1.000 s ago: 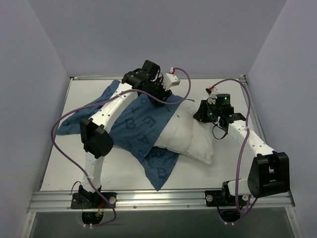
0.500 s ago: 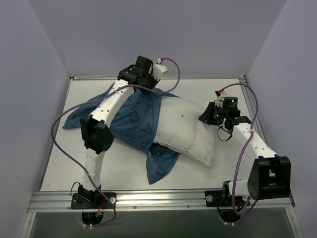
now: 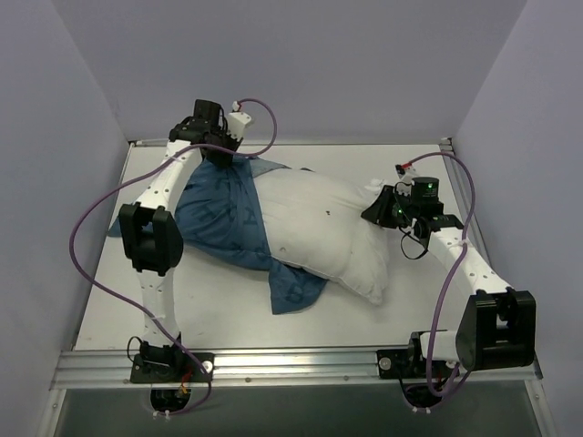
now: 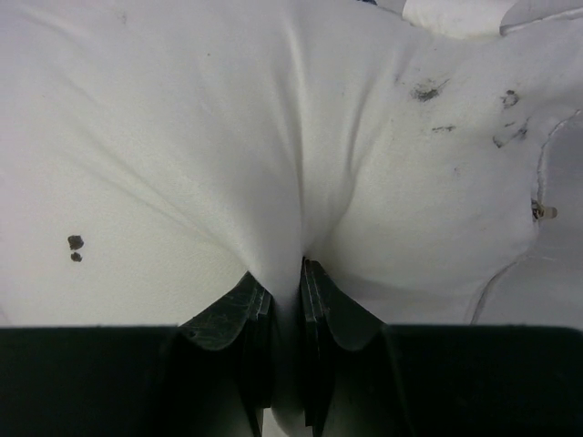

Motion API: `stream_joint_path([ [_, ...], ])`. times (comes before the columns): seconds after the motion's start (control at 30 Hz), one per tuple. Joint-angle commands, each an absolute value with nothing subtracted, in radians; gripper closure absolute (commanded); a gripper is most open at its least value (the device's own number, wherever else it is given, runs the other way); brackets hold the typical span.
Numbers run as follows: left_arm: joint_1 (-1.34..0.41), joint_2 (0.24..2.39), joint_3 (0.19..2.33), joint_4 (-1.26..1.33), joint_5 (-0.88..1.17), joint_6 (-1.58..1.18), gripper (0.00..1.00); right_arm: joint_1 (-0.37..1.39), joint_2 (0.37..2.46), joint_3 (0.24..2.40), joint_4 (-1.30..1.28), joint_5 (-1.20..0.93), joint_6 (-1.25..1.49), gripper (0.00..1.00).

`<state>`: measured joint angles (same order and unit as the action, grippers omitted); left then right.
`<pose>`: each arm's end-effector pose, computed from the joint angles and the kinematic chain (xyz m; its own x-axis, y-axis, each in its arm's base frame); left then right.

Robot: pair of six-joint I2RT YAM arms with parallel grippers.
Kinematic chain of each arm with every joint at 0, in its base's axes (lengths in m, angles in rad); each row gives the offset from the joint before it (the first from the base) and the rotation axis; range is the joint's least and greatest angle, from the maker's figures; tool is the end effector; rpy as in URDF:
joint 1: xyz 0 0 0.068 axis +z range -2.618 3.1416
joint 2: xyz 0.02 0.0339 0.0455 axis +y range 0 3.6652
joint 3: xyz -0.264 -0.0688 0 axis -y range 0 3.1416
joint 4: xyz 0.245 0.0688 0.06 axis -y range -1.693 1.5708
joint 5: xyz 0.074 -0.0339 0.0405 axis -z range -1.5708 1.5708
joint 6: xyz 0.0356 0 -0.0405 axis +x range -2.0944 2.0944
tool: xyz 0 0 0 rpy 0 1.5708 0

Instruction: Remove the pillowcase from the pillow

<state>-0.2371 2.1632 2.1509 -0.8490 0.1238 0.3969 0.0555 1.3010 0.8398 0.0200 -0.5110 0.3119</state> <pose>0.4698 -0.1180 0.3066 -0.5598 0.5299 -0.6370 0.5722 0.8033 0.1654 0.2893 0.0335 0.2678 -0.5561 0.2372 -0.7965 -0.3354 0.8128 0.4762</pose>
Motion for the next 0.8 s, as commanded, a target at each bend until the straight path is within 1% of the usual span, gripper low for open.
stream_joint_path([
  [0.0,-0.087,2.054,2.088,-0.805,-0.027,0.531,0.98,0.014,1.293,0.813,-0.11,-0.387,0.284,1.0],
  [0.1,-0.144,1.976,2.002,-0.821,0.084,0.529,0.98,0.047,1.293,0.866,-0.118,-0.387,0.267,1.0],
  [0.17,-0.21,1.93,1.955,-0.802,0.092,0.544,0.98,0.101,1.304,0.928,-0.15,-0.385,0.253,1.0],
  [0.2,-0.23,1.924,1.936,-0.799,0.092,0.549,0.98,0.124,1.31,0.965,-0.167,-0.376,0.238,0.96],
  [0.23,-0.254,1.921,1.909,-0.799,0.091,0.552,0.98,0.149,1.316,1.044,-0.205,-0.358,0.227,0.7],
  [0.27,-0.261,1.921,1.899,-0.801,0.097,0.543,0.98,0.173,1.318,1.086,-0.227,-0.326,0.216,0.59],
  [0.3,-0.264,1.924,1.891,-0.801,0.104,0.535,0.98,0.213,1.318,1.123,-0.25,-0.266,0.2,0.51],
  [0.33,-0.265,1.924,1.878,-0.801,0.119,0.528,0.98,0.23,1.318,1.193,-0.29,-0.235,0.19,0.4],
  [0.4,-0.265,1.922,1.868,-0.798,0.123,0.52,0.98,0.285,1.312,1.25,-0.316,-0.166,0.173,0.29],
  [0.43,-0.265,1.921,1.861,-0.795,0.123,0.52,0.98,0.307,1.315,1.293,-0.331,-0.147,0.157,0.16],
  [0.47,-0.265,1.919,1.858,-0.789,0.123,0.519,0.98,0.327,1.318,1.31,-0.339,-0.132,0.152,0.14],
  [0.53,-0.264,1.913,1.855,-0.785,0.124,0.518,0.98,0.403,1.341,1.333,-0.342,-0.104,0.137,0.01],
  [0.6,-0.264,1.911,1.859,-0.787,0.127,0.517,0.98,0.471,1.361,1.339,-0.341,-0.084,0.115,0.0],
  [0.63,-0.264,1.911,1.861,-0.79,0.129,0.515,0.98,0.545,1.377,1.335,-0.339,-0.071,0.101,0.0],
  [0.77,-0.264,1.913,1.865,-0.793,0.126,0.52,0.98,0.725,1.396,1.276,-0.328,0.046,0.019,0.0],
])
